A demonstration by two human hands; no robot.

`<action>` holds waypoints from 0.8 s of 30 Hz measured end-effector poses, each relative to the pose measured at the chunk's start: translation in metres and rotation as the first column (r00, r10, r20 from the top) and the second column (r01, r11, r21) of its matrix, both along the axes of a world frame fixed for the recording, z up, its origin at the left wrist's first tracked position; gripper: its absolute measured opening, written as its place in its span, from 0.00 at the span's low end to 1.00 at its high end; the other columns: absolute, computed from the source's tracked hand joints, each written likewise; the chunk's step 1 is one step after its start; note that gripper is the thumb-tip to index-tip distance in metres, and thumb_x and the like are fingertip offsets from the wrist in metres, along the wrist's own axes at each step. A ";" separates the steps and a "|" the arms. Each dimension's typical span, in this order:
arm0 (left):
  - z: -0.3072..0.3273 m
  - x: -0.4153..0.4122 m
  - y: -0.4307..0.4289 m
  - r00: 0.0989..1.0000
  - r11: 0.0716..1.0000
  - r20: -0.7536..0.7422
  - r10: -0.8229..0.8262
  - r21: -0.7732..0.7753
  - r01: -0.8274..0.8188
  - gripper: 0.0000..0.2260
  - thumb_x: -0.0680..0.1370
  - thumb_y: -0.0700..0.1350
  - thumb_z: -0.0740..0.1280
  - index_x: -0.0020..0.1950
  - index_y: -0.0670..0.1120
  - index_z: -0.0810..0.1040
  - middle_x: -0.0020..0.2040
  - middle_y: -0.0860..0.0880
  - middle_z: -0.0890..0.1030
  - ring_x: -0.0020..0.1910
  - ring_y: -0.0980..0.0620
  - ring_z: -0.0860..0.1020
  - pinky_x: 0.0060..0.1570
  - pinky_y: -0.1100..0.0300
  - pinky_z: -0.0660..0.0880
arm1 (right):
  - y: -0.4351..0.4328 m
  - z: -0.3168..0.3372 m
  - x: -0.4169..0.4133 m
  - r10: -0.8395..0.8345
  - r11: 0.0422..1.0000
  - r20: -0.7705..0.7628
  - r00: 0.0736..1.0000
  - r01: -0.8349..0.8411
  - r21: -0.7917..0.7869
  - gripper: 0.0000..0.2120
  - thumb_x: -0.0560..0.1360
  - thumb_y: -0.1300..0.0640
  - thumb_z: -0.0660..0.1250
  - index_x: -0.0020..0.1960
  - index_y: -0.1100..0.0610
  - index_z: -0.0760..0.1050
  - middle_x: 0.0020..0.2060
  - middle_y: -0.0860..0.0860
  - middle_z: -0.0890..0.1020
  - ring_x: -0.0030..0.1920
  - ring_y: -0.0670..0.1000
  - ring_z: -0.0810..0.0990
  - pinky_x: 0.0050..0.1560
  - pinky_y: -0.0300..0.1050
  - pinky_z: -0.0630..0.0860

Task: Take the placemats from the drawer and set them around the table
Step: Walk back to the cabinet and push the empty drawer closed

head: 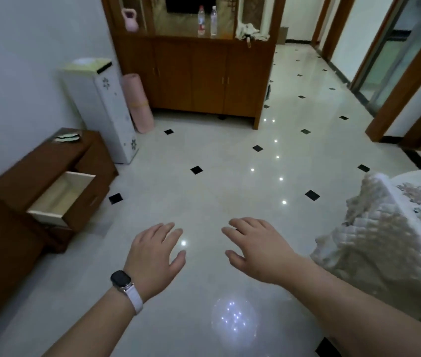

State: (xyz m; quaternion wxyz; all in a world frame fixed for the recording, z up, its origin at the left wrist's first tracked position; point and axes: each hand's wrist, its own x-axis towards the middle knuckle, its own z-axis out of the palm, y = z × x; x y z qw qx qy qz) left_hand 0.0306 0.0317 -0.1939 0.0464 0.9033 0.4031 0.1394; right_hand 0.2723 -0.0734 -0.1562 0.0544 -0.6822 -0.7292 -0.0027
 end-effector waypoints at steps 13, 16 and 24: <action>-0.002 -0.027 0.109 0.936 0.945 -0.139 0.324 -0.003 -0.327 0.21 0.73 0.58 0.60 0.59 0.49 0.81 0.56 0.49 0.82 0.54 0.46 0.80 0.51 0.51 0.77 | 0.204 -0.032 0.003 0.281 0.958 -0.093 0.955 -0.284 -0.028 0.23 0.72 0.41 0.57 0.60 0.52 0.76 0.56 0.50 0.80 0.54 0.55 0.80 0.53 0.51 0.77; 0.000 -0.009 0.155 0.907 0.921 -0.177 0.381 -0.018 -0.390 0.22 0.73 0.59 0.59 0.60 0.49 0.80 0.56 0.50 0.82 0.54 0.46 0.80 0.52 0.49 0.77 | 0.263 -0.035 0.023 0.312 0.947 -0.125 0.942 -0.318 -0.036 0.23 0.73 0.41 0.56 0.60 0.52 0.76 0.57 0.51 0.80 0.55 0.55 0.80 0.54 0.51 0.77; 0.015 0.028 0.251 0.865 0.889 -0.213 0.454 0.047 -0.455 0.22 0.75 0.59 0.57 0.60 0.49 0.80 0.56 0.49 0.82 0.54 0.46 0.80 0.52 0.46 0.76 | 0.395 -0.029 0.059 0.429 0.897 -0.134 0.893 -0.439 -0.051 0.25 0.74 0.41 0.54 0.62 0.52 0.75 0.59 0.50 0.79 0.57 0.55 0.78 0.55 0.52 0.76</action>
